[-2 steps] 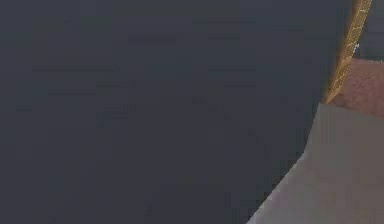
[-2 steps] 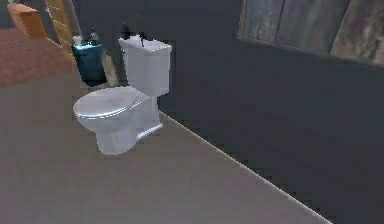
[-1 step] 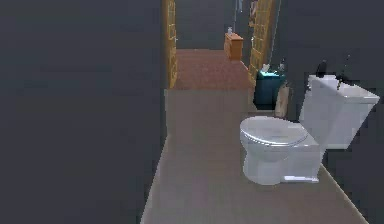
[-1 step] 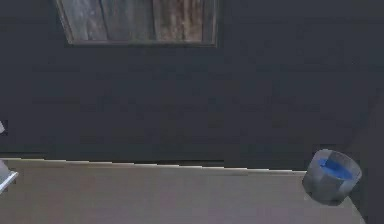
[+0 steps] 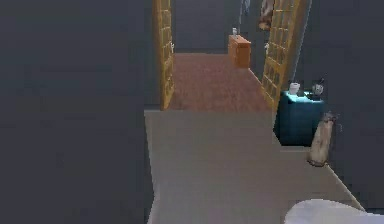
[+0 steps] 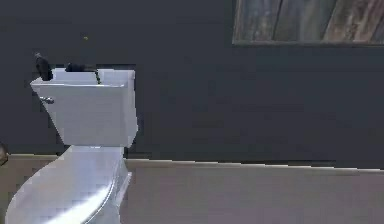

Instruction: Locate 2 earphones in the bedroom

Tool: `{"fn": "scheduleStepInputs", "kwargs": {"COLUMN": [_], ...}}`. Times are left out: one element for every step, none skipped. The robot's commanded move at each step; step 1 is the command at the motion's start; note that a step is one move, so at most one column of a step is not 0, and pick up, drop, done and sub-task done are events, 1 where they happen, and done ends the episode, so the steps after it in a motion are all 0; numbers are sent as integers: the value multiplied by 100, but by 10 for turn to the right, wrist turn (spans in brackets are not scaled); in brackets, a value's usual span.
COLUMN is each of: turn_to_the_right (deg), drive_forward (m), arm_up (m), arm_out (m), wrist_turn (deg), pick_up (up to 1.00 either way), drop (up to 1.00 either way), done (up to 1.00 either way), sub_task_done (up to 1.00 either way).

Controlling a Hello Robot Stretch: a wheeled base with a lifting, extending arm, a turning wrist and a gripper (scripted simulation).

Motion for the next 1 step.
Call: {"fn": "scheduleStepInputs", "kwargs": {"turn_to_the_right": [0], "drive_forward": [100], "arm_up": [0], "arm_out": [0], "wrist_turn": [0], "pick_up": [0], "drop": [0], "done": [0], "sub_task_done": [0]}}
